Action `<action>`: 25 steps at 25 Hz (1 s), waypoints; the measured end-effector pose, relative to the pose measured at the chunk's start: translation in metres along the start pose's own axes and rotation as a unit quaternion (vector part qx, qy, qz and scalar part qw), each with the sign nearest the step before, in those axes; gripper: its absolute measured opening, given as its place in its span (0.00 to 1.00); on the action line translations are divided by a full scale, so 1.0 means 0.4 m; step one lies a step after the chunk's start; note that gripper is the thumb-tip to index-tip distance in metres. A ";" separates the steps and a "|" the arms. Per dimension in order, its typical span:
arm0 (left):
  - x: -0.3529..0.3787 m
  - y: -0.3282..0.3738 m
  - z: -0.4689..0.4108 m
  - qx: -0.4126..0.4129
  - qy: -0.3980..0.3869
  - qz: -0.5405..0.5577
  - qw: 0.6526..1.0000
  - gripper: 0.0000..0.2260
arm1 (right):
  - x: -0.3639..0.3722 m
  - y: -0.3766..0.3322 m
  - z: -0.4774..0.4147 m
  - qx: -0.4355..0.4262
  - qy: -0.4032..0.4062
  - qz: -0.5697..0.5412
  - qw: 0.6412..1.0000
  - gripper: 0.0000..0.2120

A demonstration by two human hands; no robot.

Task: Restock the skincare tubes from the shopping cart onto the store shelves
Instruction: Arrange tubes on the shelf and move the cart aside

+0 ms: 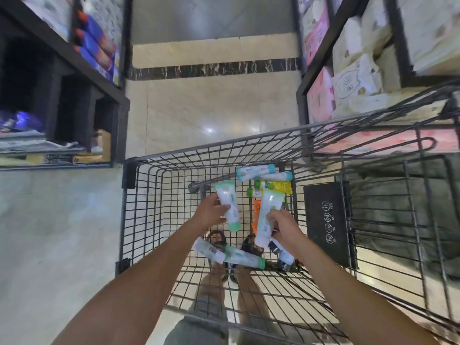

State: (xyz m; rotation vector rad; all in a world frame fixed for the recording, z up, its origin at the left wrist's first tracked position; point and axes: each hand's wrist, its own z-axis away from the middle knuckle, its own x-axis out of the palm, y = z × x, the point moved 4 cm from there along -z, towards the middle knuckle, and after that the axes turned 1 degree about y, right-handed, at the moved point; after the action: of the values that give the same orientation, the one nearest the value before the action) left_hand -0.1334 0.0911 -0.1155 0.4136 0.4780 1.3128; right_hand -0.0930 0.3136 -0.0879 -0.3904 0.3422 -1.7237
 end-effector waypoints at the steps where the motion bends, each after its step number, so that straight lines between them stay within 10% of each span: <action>1: -0.016 0.023 0.042 0.015 -0.008 -0.003 1.000 0.15 | 0.022 -0.023 0.032 -0.007 -0.010 -0.009 1.000 0.08; 4: -0.065 0.083 0.166 0.057 -0.023 -0.001 0.998 0.16 | 0.095 -0.086 0.122 -0.033 -0.046 -0.026 0.998 0.07; 7: -0.122 0.132 0.282 0.090 -0.017 0.045 0.995 0.14 | 0.169 -0.144 0.200 -0.052 -0.093 -0.038 0.994 0.28; 11: -0.216 0.168 0.426 0.144 -0.005 0.108 0.984 0.14 | 0.294 -0.207 0.320 -0.079 -0.158 -0.024 0.984 0.17; 25: -0.788 -0.015 1.010 0.335 0.115 0.245 0.902 0.15 | 0.967 -0.150 0.831 -0.251 -0.322 0.112 0.906 0.24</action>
State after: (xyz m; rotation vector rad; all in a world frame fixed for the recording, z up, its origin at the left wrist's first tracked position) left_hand 0.0363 -0.2264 0.2490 1.0077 1.0875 1.6725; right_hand -0.0655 -0.0599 0.2637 -1.2128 0.3226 -1.1761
